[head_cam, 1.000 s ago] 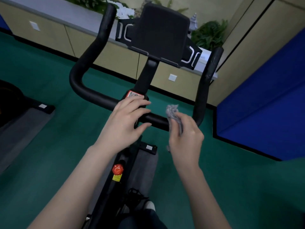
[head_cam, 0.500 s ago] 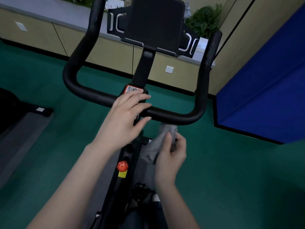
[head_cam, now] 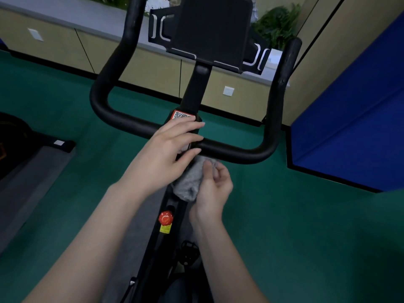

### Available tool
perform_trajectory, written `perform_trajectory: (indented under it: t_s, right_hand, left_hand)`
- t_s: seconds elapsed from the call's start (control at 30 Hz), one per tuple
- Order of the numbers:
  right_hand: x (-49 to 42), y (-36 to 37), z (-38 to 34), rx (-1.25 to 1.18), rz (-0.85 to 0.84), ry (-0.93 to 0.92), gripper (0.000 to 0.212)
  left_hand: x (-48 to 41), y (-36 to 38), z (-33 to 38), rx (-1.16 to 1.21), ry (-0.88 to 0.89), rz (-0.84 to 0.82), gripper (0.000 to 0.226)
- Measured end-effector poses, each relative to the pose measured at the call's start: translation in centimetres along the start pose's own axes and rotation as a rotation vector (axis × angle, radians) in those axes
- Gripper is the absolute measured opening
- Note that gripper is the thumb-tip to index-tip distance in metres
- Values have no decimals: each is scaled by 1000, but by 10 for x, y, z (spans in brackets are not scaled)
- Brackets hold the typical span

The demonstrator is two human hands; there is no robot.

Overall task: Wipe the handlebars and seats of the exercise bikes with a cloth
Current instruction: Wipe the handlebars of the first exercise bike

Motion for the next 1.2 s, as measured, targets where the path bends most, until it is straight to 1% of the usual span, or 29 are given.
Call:
perform_trajectory:
  t_s: [0.13, 0.2, 0.27, 0.37, 0.53, 0.6, 0.73, 0.8, 0.9, 1.0, 1.07, 1.2]
  right_hand:
    - [-5, -36, -22, -155, 126, -27, 8]
    - [-5, -37, -24, -145, 132, -45, 8]
    - [-3, -31, -19, -119, 102, -34, 7]
    - [-3, -26, -16, -70, 57, -17, 4]
    - [-12, -54, -36, -83, 175, -95, 10]
    - [-13, -53, -38, -61, 163, -99, 10]
    - [-12, -45, -31, 3, 68, -42, 7]
    - [-15, -53, -38, 0, 83, -44, 6]
    - [-20, -78, -65, -21, 212, -138, 10]
    - [-20, -86, -89, 94, 275, -269, 6]
    - [-8, -82, -96, 220, 307, -408, 7]
    - [24, -64, -109, 478, 326, -760, 15]
  left_hand:
    - [2, 5, 6, -121, -4, 23, 35]
    - [1, 7, 13, -213, 13, 44, 37]
    - [-3, 13, 23, -276, 41, 53, 37]
    - [-11, 22, 35, -289, 72, 59, 37]
    - [-14, 30, 37, -331, 80, 66, 35]
    - [-13, 29, 36, -337, 84, 81, 33]
    - [-15, 32, 38, -359, 63, 102, 34]
    - [-18, 38, 43, -354, 68, 103, 36]
    - [-22, 45, 47, -337, 57, 116, 36]
    - [-23, 44, 44, -317, 23, 148, 33]
    - [-23, 44, 42, -309, 15, 160, 31]
    - [-23, 43, 40, -302, 13, 167, 31]
Point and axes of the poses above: each hand's wrist, its own x-axis away from the middle knuckle, its own y-axis out of the palm, z = x × y, the point moved 9 cm from there along -x, towards the middle knuckle, and after that the axes turned 10 degrees about y, right-handed, at the moved point
